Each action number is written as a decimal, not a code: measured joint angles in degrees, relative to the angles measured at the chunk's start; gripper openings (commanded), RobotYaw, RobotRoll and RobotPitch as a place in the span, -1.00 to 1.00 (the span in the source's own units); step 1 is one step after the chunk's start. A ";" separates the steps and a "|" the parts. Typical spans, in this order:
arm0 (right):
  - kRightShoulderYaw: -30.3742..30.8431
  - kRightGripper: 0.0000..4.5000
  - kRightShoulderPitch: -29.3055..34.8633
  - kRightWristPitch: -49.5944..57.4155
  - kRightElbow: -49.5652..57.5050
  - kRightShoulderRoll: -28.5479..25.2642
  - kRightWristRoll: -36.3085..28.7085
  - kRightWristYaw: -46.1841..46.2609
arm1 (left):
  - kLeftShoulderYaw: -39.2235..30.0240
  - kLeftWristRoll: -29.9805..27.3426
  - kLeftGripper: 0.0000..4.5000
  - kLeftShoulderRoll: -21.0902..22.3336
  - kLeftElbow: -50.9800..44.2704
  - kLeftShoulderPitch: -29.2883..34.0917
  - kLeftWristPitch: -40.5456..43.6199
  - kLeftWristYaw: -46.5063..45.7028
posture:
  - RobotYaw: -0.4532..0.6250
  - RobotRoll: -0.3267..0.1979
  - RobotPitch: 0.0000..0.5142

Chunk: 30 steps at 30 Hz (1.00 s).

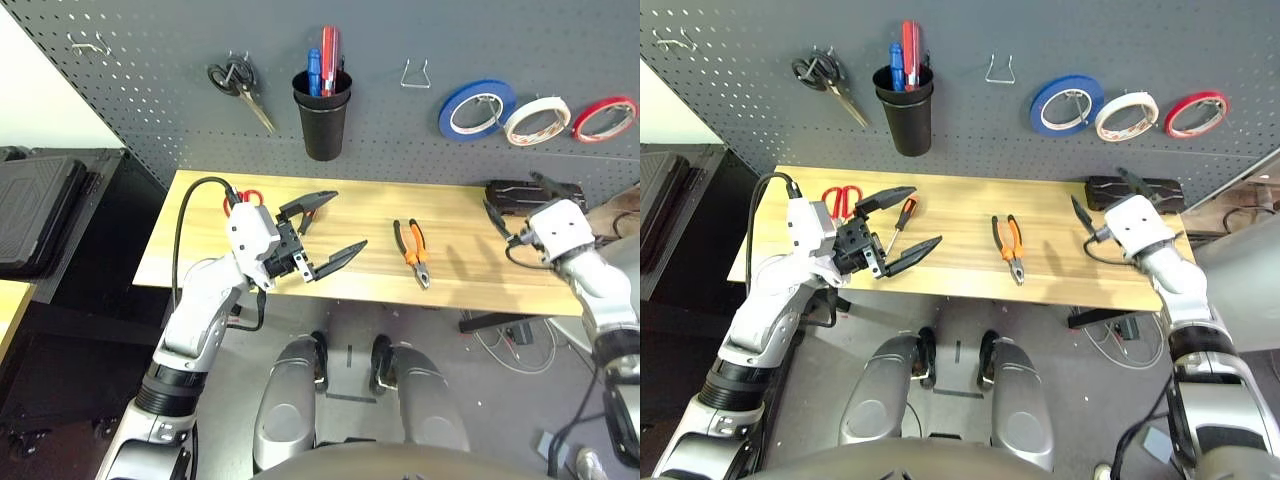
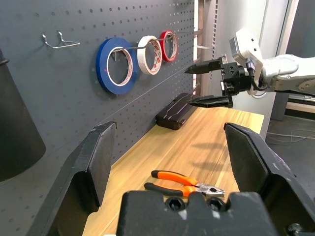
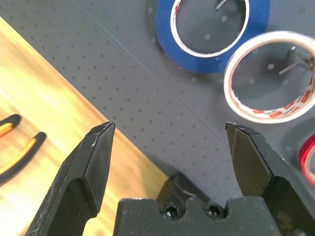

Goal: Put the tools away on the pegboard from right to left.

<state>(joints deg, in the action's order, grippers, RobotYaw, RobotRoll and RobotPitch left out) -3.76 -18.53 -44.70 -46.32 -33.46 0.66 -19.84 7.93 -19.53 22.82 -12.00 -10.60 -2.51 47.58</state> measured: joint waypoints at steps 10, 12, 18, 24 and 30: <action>-0.03 0.98 3.75 6.81 7.54 3.26 -2.84 -3.03 | 0.00 0.51 1.00 1.06 0.00 0.18 0.06 0.22 | 0.20 0.25 -0.19; -0.04 0.98 4.27 8.46 8.96 3.86 -3.47 -3.54 | 0.03 1.04 1.00 1.63 0.01 0.28 0.15 0.29 | 0.20 0.25 -0.18; -0.03 0.98 6.92 17.05 16.10 6.76 -6.44 -5.53 | 0.94 4.56 1.00 4.96 0.58 0.76 1.42 0.76 | 0.19 0.25 -0.16; -0.02 0.98 9.05 34.20 25.45 8.74 -9.18 -5.82 | 2.59 9.16 1.00 8.29 1.62 0.94 5.96 0.65 | 0.19 0.25 -0.13; 0.35 0.98 9.11 53.98 32.61 10.38 -10.80 -4.55 | 4.65 13.81 1.00 10.39 1.75 0.71 10.29 0.55 | 0.20 0.25 -0.06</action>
<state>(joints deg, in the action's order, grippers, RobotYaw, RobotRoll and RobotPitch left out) -3.41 -9.42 9.28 -13.71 -23.08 -10.14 -24.39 12.58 -5.72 33.21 -10.24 -9.89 7.78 48.13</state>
